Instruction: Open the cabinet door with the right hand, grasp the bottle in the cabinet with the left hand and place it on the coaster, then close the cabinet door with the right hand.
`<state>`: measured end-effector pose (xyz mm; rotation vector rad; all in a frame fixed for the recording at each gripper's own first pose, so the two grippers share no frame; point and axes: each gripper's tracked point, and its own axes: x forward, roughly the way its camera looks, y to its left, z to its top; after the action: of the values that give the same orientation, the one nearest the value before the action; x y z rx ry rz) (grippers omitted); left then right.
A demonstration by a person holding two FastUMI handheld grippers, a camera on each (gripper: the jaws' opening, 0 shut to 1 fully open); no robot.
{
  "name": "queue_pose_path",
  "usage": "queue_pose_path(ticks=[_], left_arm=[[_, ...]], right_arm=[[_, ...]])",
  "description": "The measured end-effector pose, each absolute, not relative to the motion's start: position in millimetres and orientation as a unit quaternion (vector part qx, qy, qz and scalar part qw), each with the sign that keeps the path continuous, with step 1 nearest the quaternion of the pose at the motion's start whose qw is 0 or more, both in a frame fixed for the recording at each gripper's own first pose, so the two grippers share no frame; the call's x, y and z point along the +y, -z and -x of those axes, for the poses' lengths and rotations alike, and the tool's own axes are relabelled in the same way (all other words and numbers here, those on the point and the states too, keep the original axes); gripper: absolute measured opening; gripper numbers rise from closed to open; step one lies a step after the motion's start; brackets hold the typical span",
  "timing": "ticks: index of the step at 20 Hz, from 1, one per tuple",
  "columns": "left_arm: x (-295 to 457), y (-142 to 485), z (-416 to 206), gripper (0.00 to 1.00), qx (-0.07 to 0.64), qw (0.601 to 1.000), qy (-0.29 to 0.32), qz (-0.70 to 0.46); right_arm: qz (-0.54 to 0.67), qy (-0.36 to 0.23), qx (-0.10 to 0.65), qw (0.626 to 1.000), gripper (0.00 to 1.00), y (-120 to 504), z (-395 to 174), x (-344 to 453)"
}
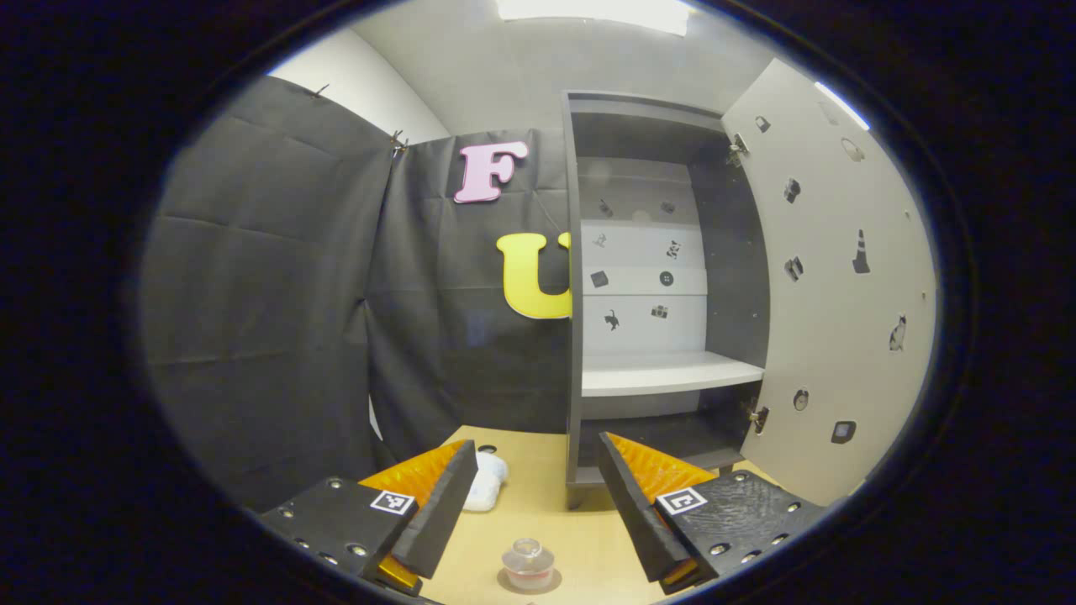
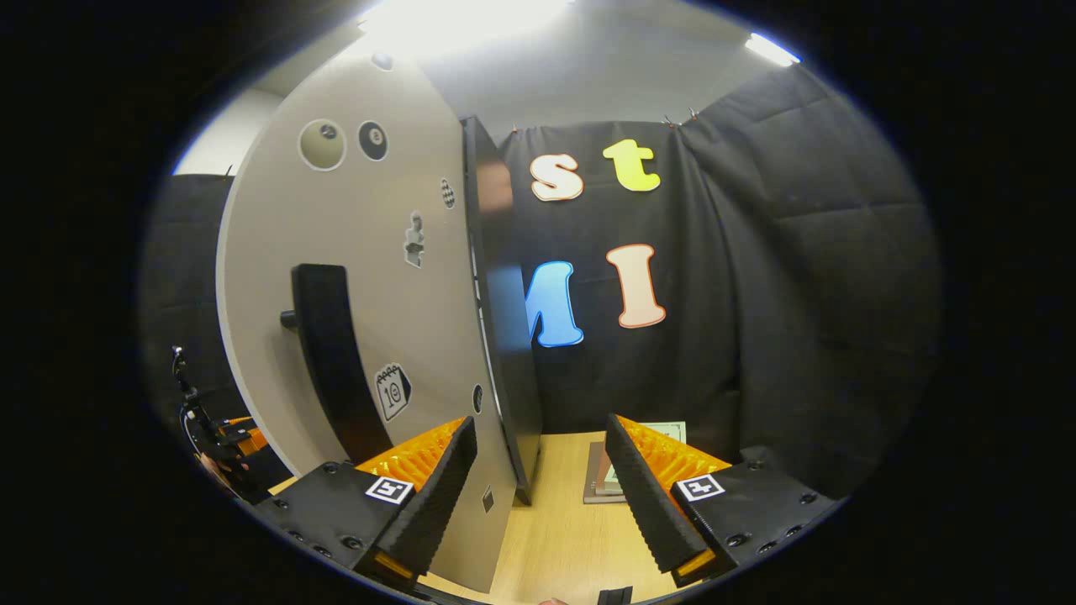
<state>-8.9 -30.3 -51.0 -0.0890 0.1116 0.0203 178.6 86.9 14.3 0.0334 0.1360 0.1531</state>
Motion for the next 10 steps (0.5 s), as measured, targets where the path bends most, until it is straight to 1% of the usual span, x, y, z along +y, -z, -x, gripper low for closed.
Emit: queue_pose_path(ticks=[1, 2, 3, 5, 8, 9, 10], left_arm=[[-25.9, 51.6, 6.7, 0.87, 0.054, 0.997, -0.006, 0.052], [-21.3, 54.3, 3.4, 0.87, 0.053, 0.997, -0.002, 0.058], [-15.9, 57.3, 0.8, 0.9, 0.054, 0.997, 0.001, 0.063], [-4.9, 64.1, -2.0, 0.89, 0.058, 0.996, 0.002, 0.064], [8.6, 70.1, -8.5, 0.89, 0.064, 0.996, 0.004, 0.063], [12.2, 70.7, -10.0, 0.89, 0.065, 0.996, 0.004, 0.064], [15.5, 71.8, -11.6, 0.87, 0.066, 0.996, 0.005, 0.065]], right_arm=[[0.001, -0.065, 0.063, 0.996, 0.89, -17.8, -176.4, 85.8], [0.014, -0.055, 0.062, 0.996, 0.89, -19.7, -176.8, 84.7], [0.022, -0.044, 0.059, 0.997, 0.89, -21.7, -175.2, 84.3], [0.021, -0.038, 0.058, 0.997, 0.88, -21.9, -175.2, 90.3], [0.014, -0.055, 0.058, 0.997, 0.87, -18.1, -176.8, 112.5], [0.016, -0.066, 0.056, 0.996, 0.93, -18.1, -175.9, 124.3], [0.019, -0.079, 0.054, 0.995, 0.93, -18.4, -175.1, 137.0]])
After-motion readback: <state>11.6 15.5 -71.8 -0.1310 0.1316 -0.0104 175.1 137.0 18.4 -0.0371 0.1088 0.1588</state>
